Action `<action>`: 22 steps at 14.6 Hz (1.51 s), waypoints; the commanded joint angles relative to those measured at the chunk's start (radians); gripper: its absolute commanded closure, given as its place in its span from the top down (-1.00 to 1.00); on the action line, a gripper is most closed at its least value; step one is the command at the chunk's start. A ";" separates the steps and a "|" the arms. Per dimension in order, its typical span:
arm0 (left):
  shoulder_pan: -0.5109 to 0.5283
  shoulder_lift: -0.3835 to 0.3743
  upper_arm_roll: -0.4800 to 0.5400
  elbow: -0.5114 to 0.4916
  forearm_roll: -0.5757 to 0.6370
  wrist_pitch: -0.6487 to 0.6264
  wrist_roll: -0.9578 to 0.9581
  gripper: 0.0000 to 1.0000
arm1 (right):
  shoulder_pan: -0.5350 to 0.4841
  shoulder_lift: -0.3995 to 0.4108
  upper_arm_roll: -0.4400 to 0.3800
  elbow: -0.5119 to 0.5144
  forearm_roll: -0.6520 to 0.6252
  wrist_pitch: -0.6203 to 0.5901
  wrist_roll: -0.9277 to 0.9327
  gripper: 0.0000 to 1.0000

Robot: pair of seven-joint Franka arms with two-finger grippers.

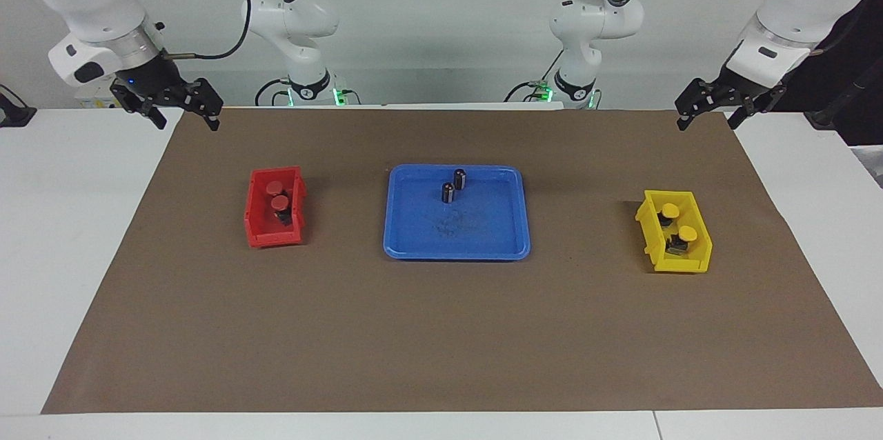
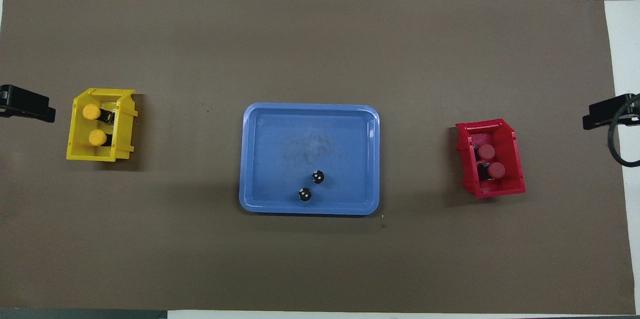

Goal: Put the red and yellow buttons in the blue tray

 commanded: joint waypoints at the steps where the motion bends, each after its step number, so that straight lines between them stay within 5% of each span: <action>1: 0.002 -0.025 0.003 -0.028 -0.013 0.009 0.000 1.00 | -0.005 -0.014 0.002 -0.015 0.016 0.018 0.020 1.00; 21: 0.002 -0.025 0.003 -0.028 -0.013 0.009 0.000 1.00 | -0.005 -0.036 -0.004 -0.057 0.007 0.022 -0.011 0.99; 22: 0.003 -0.025 0.003 -0.028 -0.013 0.009 0.000 1.00 | -0.004 -0.034 -0.004 -0.060 0.007 0.025 -0.017 0.88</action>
